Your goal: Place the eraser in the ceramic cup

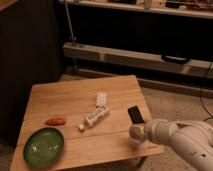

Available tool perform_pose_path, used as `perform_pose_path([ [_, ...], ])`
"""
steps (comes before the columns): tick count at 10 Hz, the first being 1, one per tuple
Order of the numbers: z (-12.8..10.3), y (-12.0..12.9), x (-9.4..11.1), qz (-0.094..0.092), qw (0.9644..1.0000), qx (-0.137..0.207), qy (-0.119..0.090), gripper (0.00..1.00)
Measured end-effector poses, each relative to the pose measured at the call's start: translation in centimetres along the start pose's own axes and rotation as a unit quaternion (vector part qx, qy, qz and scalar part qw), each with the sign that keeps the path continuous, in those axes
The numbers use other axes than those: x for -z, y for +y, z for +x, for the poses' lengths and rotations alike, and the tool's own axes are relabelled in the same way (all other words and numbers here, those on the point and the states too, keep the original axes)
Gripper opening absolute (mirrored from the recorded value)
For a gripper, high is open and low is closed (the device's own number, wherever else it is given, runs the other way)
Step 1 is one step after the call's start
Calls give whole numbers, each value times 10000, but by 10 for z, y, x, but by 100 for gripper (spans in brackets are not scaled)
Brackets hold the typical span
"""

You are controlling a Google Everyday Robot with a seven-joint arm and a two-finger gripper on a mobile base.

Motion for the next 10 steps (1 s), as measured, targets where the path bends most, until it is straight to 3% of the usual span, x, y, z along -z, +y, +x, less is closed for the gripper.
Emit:
perform_pose_path([
  [1,-1,0,-1,3,10000,4,-1,15],
  [4,-1,1,-3,-3,10000,14,-10,31],
  [7,-3,2,-4,-4,10000,13,-33,14],
  [10,-3,2,-5,-11,10000,24,-44,10],
])
